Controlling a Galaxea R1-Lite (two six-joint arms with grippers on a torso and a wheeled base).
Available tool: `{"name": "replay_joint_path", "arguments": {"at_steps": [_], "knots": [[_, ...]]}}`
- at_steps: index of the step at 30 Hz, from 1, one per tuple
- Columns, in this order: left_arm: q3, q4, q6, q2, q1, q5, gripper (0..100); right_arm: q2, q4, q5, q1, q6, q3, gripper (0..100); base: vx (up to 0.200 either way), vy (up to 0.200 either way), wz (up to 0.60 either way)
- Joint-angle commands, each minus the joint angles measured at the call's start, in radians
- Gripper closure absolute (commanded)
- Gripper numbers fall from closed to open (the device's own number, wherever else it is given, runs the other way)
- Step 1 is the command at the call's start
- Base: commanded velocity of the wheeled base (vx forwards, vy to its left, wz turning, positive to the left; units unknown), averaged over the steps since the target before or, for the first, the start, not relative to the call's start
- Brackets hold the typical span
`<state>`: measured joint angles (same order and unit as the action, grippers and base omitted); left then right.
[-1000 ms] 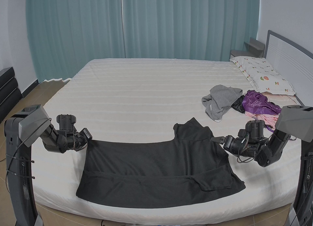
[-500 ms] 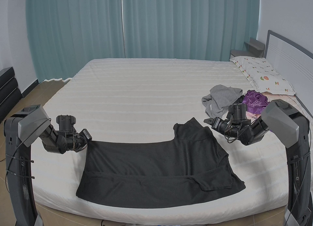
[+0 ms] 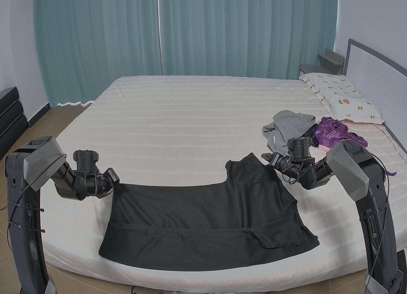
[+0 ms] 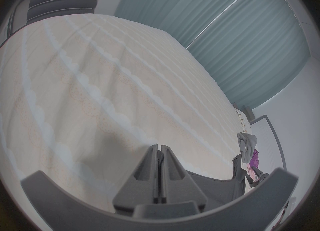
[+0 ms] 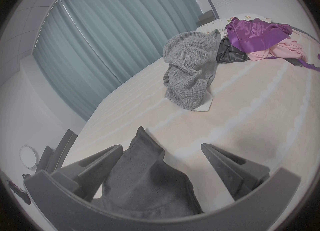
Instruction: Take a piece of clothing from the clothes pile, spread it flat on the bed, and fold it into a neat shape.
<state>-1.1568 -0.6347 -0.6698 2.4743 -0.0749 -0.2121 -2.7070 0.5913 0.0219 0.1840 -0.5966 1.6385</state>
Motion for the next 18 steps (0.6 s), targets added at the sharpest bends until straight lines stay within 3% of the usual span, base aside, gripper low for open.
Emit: {"name": "replay_joint_path", "arguments": {"at_steps": [1, 9, 10, 18], "knots": [[0.0, 0.0, -0.001, 0.0, 0.001, 0.0, 100, -0.033, 0.001, -0.005, 0.008, 0.0, 0.03, 0, 0.0, 0.0, 0.0], [-0.004, 0.0, 0.001, 0.0, 0.001, 0.0, 100, -0.042, -0.001, -0.016, 0.009, 0.0, 0.04, 0, 0.0, 0.0, 0.0], [-0.003, 0.0, 0.001, 0.0, 0.001, 0.0, 100, -0.043, 0.002, -0.019, 0.008, 0.0, 0.043, 100, 0.0, 0.0, 0.0], [-0.003, 0.0, -0.001, -0.001, 0.001, -0.001, 100, -0.019, -0.007, -0.028, -0.001, 0.0, 0.026, 100, 0.0, 0.0, 0.0]]}}
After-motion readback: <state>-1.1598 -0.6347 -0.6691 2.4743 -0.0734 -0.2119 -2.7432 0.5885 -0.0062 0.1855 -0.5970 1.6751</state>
